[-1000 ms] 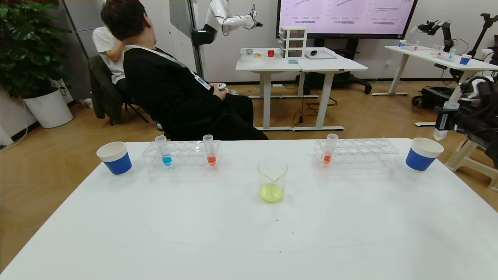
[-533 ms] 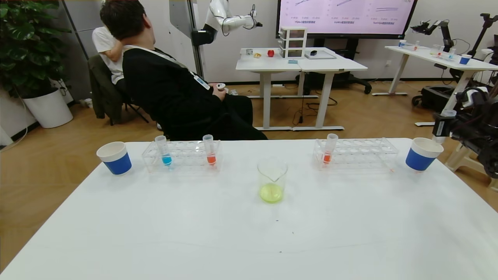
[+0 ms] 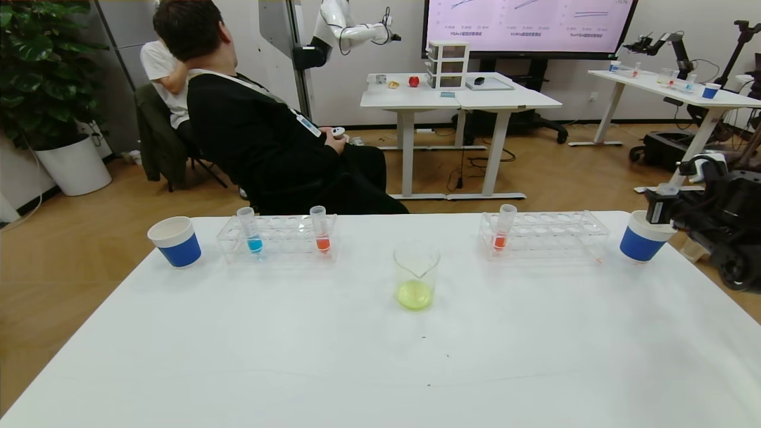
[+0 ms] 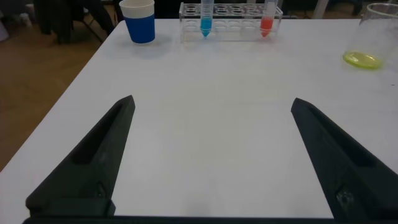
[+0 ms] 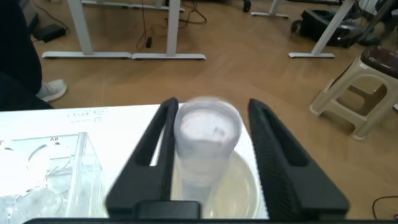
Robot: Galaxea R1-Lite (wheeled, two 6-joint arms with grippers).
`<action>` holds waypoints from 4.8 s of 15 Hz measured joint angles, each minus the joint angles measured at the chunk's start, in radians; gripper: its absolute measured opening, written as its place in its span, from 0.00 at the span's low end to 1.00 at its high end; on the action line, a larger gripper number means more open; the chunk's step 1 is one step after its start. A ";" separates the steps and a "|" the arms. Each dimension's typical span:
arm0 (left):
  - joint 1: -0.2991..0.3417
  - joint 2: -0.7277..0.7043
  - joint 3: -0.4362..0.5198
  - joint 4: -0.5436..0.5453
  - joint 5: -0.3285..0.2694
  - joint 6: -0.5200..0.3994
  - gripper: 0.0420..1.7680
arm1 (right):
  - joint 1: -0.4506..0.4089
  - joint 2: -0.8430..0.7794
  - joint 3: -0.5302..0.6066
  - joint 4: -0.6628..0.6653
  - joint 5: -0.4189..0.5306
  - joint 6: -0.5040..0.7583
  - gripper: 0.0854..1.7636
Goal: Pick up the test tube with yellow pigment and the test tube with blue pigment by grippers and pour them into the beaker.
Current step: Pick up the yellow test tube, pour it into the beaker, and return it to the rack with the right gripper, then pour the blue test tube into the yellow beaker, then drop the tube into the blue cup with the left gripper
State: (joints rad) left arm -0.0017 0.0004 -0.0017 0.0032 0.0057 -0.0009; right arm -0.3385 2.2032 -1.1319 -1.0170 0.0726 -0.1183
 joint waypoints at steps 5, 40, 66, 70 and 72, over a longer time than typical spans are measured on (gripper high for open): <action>0.000 0.000 0.000 0.000 0.000 0.000 0.99 | 0.011 0.008 0.004 -0.003 0.002 0.001 0.98; 0.000 0.000 0.000 0.000 0.000 0.000 0.99 | 0.368 -1.936 0.534 0.930 -0.117 -0.035 0.98; 0.000 0.000 0.000 -0.001 -0.002 0.010 0.99 | 0.349 -2.204 1.132 1.020 -0.072 0.120 0.98; -0.003 0.047 -0.095 0.017 -0.051 0.031 0.99 | 0.349 -2.204 1.132 1.020 -0.072 0.120 0.98; -0.008 0.150 -0.204 0.004 -0.060 0.027 0.99 | 0.349 -2.204 1.132 1.020 -0.072 0.120 0.98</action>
State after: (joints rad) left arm -0.0100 0.1500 -0.2057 0.0072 -0.0547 0.0257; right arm 0.0109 -0.0009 0.0000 0.0028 0.0009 0.0019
